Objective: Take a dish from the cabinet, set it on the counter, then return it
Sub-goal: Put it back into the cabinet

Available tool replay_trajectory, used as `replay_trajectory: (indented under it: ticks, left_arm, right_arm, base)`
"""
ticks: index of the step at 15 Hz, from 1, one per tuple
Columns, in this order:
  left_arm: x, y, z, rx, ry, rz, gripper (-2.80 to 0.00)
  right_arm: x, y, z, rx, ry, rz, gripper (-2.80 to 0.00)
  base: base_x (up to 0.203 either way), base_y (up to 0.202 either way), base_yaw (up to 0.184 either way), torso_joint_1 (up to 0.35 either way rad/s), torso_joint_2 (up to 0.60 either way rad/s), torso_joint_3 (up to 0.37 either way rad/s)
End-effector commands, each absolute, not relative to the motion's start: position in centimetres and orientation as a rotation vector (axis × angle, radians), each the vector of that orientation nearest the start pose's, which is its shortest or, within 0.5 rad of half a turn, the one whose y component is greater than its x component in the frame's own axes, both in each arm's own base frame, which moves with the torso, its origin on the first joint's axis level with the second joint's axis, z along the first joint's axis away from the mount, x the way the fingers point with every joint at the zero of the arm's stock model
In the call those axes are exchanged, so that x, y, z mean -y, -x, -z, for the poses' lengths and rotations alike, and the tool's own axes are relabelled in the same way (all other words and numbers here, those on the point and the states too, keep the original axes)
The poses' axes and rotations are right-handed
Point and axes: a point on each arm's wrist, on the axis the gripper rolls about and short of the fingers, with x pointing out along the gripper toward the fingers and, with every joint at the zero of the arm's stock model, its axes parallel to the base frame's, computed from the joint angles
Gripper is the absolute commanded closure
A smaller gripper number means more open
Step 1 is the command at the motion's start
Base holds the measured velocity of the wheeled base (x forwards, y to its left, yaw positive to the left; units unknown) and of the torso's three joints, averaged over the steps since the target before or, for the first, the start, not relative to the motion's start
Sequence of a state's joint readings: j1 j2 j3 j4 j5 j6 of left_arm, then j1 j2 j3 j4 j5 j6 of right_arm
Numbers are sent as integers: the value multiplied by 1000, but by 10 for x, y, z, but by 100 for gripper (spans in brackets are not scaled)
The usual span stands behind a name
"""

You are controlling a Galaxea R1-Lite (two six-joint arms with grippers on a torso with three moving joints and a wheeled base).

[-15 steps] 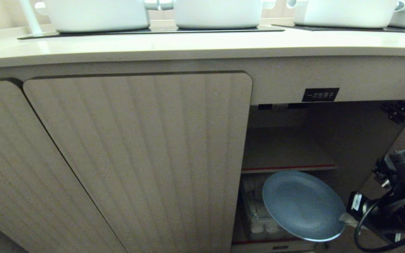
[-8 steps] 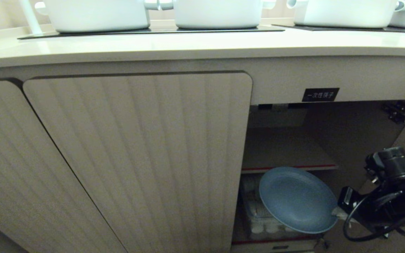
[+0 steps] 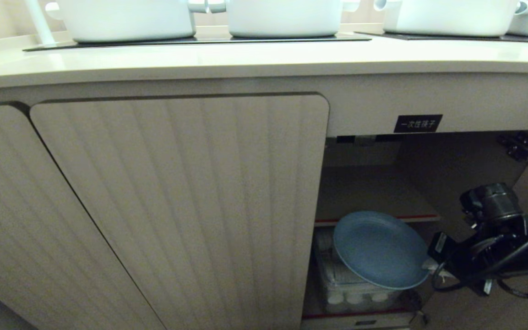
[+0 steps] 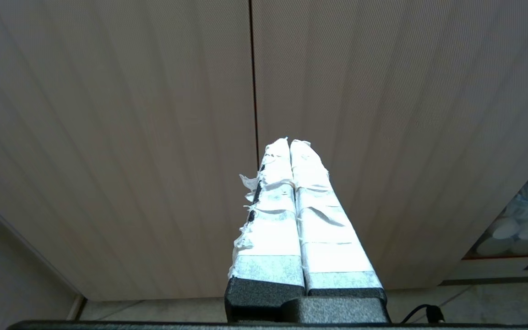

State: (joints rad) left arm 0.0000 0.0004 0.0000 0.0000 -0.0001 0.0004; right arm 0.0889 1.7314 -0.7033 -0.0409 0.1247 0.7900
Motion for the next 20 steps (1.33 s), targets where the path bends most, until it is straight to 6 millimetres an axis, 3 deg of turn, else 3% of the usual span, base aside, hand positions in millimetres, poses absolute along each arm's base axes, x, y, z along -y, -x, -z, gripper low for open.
replay_trajectory:
  ticks: [1,20]
  left_arm:
    - [0,23,-75,0,0,0,0]
    - [0,23,-75,0,0,-2,0]
  right_arm:
    - [-27,-268,-97,-1018,-742,208,0]
    - [-31,-306,-109,-942,-765,179,0]
  base:
    - [0,0,0,0,0,0]
    - [0,0,0,0,0,0]
